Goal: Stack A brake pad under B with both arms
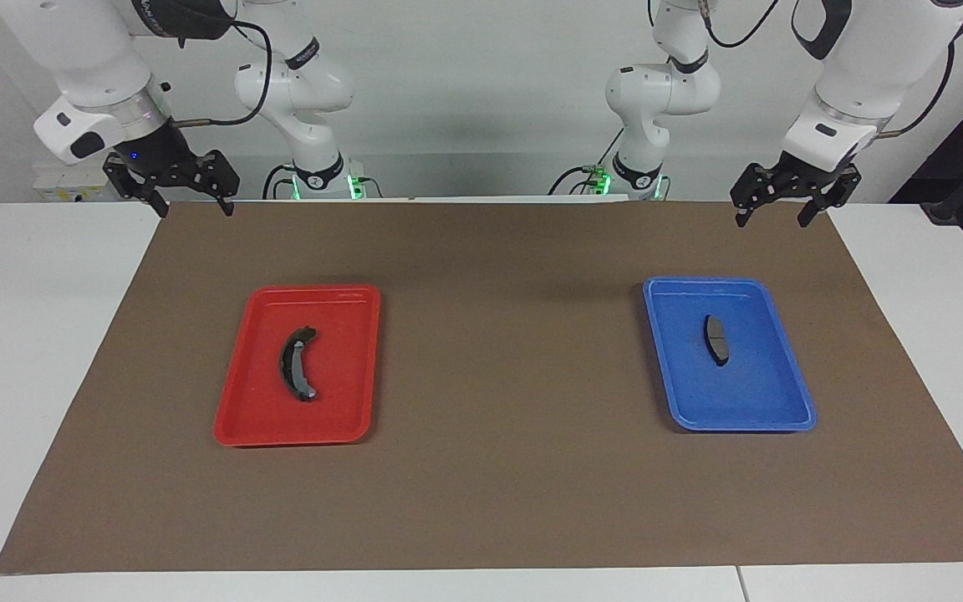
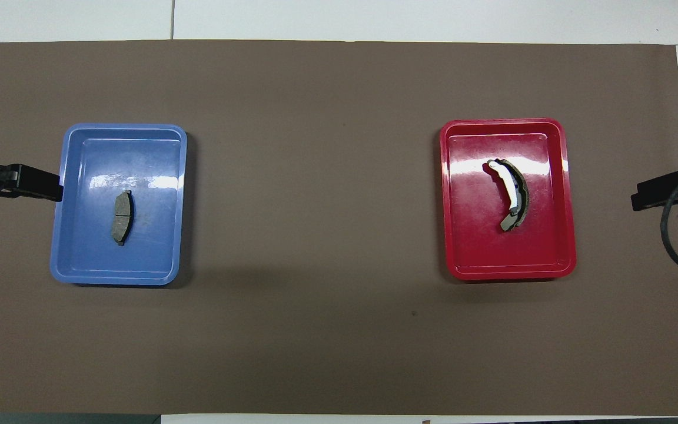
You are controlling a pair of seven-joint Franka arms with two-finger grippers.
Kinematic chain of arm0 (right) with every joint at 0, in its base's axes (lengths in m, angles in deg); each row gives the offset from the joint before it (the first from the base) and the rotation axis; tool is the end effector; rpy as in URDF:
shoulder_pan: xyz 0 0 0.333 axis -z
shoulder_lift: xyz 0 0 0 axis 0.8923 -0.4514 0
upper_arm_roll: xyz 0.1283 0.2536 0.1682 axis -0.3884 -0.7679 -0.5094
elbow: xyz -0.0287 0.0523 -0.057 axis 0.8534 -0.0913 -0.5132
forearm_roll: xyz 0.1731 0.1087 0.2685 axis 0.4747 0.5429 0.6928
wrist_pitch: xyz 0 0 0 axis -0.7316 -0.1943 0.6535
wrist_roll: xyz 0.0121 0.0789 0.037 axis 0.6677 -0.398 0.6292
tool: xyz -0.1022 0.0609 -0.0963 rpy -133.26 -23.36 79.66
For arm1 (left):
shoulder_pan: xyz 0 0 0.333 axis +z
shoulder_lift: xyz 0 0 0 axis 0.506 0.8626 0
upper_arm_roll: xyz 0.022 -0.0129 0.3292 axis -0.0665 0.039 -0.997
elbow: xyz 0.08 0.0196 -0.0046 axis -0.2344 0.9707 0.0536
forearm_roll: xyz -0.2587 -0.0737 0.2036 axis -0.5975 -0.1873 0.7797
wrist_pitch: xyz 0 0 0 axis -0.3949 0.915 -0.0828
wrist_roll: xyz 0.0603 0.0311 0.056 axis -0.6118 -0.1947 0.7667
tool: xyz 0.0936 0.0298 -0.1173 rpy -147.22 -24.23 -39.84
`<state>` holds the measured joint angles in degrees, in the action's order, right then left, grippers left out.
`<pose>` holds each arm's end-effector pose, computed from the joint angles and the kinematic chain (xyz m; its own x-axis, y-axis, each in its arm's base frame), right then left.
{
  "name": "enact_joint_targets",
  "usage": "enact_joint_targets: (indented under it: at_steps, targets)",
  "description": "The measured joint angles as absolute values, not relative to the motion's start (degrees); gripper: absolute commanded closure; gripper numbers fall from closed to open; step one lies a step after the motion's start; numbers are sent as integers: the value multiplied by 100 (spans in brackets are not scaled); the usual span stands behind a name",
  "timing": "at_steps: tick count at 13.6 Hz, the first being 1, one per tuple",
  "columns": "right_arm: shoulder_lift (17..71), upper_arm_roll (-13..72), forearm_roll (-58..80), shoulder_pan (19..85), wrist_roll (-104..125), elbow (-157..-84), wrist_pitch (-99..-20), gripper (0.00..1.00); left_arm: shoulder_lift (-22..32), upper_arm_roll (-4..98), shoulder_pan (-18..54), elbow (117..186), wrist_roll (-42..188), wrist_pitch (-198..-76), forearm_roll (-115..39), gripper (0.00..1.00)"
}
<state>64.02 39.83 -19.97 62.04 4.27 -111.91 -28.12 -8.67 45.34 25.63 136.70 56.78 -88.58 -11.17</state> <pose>0.4587 -0.0188 0.5931 0.9973 0.0012 -0.0732 0.0012 -1.0000 -0.0011 0.4693 -0.0465 0.5931 0.9926 -0.1207 -0.0150 -0.1210 -0.9923 -0.0248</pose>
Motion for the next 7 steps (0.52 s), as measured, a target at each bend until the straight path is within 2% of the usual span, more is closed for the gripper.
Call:
enact_joint_targets:
  at_steps: [7]
  targets:
    - [6402, 3954, -1997, 6204, 427, -11191, -2812, 0, -864, 4534, 2563, 13670, 5678, -8813, -1117, 0]
